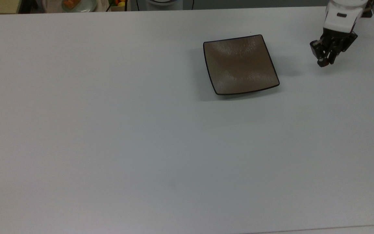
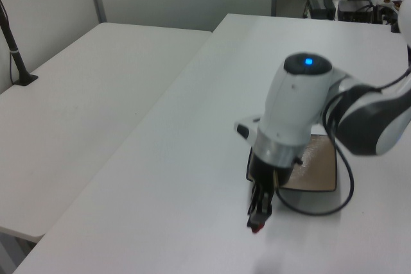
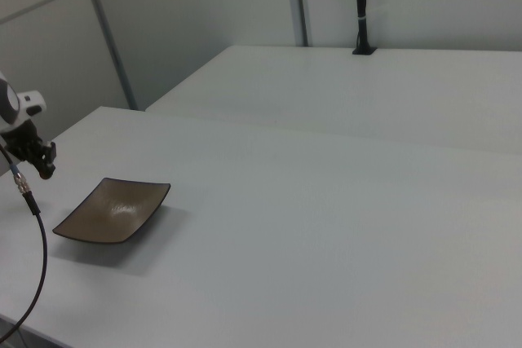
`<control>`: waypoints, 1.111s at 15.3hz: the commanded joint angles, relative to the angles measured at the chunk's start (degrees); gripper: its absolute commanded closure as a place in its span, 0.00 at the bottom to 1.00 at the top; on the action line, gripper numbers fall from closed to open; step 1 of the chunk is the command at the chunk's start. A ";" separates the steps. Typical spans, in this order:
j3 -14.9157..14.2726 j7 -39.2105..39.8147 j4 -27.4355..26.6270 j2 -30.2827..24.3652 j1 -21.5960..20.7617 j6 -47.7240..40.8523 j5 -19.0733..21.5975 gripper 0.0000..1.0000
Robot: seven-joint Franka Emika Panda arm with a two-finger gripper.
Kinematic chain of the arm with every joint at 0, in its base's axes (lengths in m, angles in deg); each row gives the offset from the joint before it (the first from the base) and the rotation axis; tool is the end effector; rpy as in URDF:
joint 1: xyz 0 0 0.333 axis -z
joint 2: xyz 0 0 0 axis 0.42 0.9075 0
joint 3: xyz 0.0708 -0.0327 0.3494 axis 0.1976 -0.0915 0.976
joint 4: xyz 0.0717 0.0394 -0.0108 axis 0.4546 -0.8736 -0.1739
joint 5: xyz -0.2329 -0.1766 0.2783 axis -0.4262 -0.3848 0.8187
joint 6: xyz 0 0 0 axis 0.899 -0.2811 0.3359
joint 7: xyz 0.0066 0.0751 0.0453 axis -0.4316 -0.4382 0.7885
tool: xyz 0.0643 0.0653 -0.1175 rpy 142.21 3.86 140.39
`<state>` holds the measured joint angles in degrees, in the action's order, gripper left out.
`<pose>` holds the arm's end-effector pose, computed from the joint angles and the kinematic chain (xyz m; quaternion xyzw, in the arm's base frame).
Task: Strawberries on a ceramic plate
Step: 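Lift the strawberry and carry it over the plate centre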
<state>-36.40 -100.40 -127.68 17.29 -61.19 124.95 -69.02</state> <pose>0.4983 0.5727 0.3884 -0.9753 -0.1800 -0.1175 0.0513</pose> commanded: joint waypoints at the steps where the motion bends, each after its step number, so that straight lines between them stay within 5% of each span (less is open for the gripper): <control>1: -0.17 0.74 -1.80 -7.78 1.72 -7.35 3.89 0.88; 9: -0.26 10.40 -4.16 -18.78 7.69 -24.23 8.20 0.88; 17: -0.26 30.60 -7.68 -19.93 16.75 -25.65 14.87 0.87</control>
<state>-36.63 -78.01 -131.92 -1.03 -46.77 99.82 -57.74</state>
